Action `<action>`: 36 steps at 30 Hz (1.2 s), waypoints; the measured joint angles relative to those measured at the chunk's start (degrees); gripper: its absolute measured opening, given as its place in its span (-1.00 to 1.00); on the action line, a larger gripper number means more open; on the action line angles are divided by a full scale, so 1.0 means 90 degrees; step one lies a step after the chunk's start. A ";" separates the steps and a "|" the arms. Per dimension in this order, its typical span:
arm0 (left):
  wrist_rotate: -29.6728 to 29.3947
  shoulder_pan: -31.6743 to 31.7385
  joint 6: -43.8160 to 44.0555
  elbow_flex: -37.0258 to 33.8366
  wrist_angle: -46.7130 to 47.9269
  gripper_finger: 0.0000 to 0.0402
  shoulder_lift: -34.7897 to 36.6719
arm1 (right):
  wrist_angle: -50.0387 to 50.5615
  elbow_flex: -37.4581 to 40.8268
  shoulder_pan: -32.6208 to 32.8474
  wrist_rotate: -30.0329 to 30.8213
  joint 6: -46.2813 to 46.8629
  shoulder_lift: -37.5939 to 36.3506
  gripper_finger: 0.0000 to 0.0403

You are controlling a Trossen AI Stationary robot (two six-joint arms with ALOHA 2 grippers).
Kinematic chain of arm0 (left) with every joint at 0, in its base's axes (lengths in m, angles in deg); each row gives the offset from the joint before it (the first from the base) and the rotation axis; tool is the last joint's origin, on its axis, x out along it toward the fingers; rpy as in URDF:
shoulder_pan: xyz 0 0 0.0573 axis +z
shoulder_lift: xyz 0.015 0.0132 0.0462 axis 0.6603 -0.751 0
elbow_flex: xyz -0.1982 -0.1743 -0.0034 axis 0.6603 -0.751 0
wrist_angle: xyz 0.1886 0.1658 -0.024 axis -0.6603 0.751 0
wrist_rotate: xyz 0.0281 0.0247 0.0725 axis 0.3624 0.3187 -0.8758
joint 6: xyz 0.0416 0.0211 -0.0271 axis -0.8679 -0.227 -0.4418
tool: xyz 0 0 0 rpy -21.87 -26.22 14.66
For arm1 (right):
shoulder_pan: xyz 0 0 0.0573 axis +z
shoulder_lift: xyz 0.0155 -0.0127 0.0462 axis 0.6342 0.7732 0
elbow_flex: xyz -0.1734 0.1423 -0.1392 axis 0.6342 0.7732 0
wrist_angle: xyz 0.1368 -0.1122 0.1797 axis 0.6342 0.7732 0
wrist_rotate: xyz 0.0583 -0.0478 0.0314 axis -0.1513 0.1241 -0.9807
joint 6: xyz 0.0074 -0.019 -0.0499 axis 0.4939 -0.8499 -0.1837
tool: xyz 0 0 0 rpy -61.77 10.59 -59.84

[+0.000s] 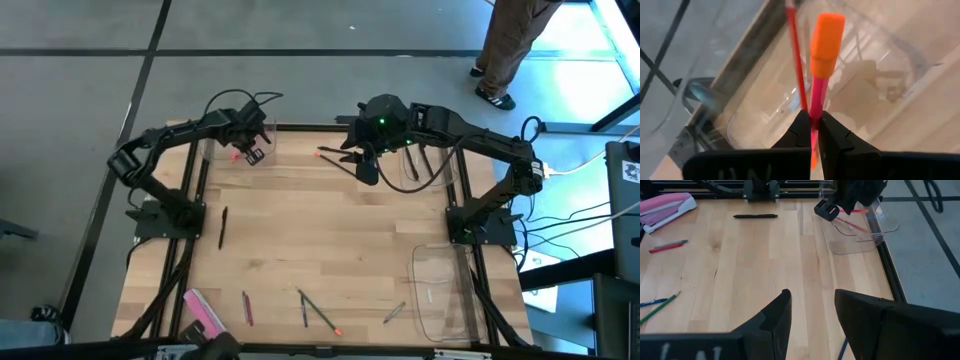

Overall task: Sort crayons/erasers/pens/pencils in bins
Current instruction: Put the pink pencil into the top left transparent bin, then put the black pen into the top right transparent bin

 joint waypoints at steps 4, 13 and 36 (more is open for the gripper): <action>0.0017 0.0082 -0.0006 0.0000 0.0006 -0.98 -0.0235 | 0.0000 0.0000 0.0000 -0.0004 -0.0005 0.0000 -0.24; -0.0015 0.0095 -0.0026 0.0000 -0.0158 -0.74 -0.0400 | 0.0000 0.0000 0.0000 -0.0005 -0.0013 0.0000 -0.24; 0.0394 -0.1083 0.4098 0.0000 0.2232 -0.60 0.1699 | 0.0177 -0.0002 -0.0044 0.0155 -0.0071 0.0002 -0.24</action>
